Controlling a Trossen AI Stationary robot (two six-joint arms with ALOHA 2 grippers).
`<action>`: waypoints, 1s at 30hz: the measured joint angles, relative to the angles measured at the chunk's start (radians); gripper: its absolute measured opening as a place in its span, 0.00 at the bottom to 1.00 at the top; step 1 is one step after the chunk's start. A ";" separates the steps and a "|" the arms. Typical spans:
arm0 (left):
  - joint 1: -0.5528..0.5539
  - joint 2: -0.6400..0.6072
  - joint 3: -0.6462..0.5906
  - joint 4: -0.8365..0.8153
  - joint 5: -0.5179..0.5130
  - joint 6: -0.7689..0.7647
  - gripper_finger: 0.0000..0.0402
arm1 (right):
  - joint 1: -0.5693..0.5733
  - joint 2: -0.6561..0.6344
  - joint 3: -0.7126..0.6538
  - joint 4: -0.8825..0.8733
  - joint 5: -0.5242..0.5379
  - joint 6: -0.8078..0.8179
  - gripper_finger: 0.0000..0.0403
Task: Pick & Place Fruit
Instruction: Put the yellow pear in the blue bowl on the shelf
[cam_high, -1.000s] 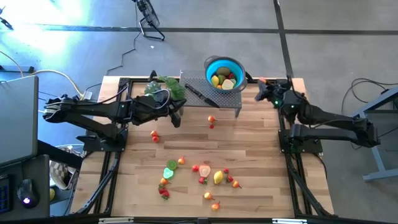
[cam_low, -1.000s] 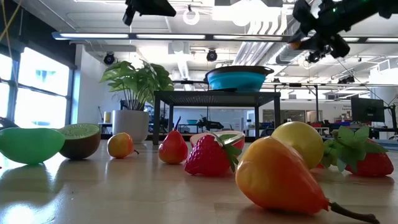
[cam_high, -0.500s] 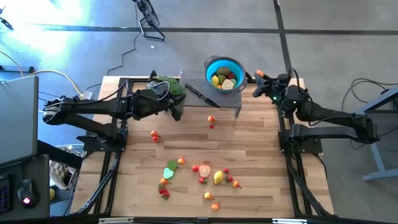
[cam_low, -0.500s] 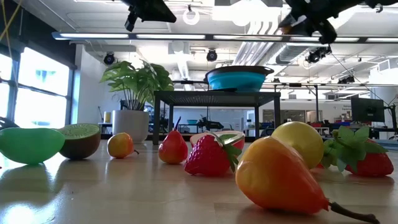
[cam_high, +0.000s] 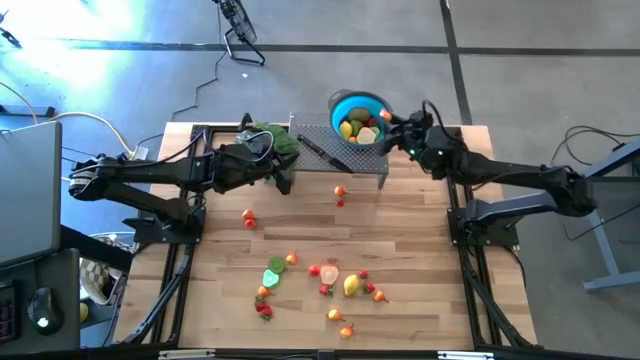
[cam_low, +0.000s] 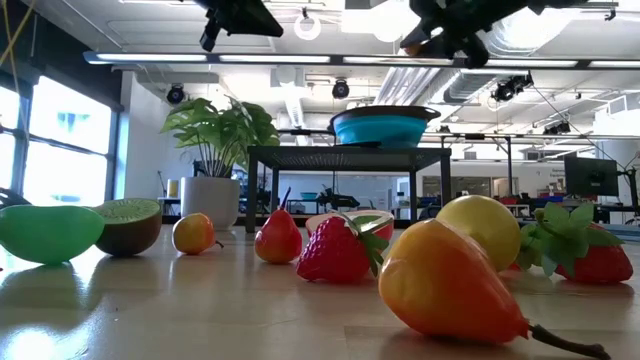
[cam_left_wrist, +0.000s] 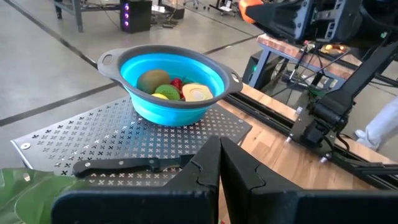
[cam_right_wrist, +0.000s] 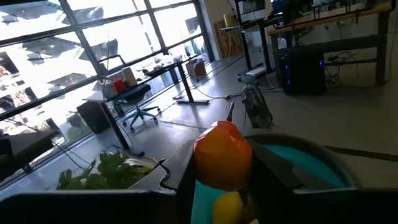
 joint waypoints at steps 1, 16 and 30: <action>0.000 0.000 0.000 0.000 0.000 0.000 0.01 | -0.007 0.014 0.015 -0.002 -0.019 0.001 0.28; 0.000 0.000 0.000 -0.022 -0.001 -0.004 0.01 | -0.119 0.209 0.129 -0.047 -0.193 0.005 0.28; 0.001 0.000 0.000 -0.048 -0.011 -0.026 0.01 | -0.193 0.316 0.129 -0.054 -0.291 0.016 0.28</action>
